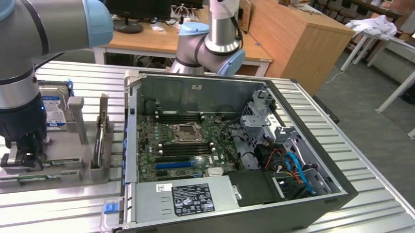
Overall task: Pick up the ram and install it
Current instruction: 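Pick up the ram and move it above insertion slot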
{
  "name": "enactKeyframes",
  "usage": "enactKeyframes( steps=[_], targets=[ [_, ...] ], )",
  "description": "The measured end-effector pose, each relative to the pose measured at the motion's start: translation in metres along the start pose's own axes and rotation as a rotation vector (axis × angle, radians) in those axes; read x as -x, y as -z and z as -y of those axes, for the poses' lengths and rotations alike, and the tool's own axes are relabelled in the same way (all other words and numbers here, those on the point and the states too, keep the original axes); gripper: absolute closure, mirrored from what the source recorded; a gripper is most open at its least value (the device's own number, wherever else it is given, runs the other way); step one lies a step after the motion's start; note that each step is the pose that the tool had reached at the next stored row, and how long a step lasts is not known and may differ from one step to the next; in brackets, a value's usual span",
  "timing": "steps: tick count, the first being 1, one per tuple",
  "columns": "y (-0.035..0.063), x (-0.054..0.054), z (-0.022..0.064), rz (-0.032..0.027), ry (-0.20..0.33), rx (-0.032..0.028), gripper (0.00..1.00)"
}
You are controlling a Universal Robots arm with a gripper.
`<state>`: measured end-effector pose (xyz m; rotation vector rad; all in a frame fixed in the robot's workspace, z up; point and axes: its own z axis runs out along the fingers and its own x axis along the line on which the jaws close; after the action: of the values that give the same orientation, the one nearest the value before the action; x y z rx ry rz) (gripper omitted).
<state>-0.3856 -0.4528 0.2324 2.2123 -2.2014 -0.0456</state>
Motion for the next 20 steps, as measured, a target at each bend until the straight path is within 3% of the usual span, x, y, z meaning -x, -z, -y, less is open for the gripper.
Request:
enactKeyframes(
  steps=[20],
  targets=[
    [-0.0145, 0.0, 0.0005, -0.0002, 0.0, 0.0002, 0.71]
  ],
)
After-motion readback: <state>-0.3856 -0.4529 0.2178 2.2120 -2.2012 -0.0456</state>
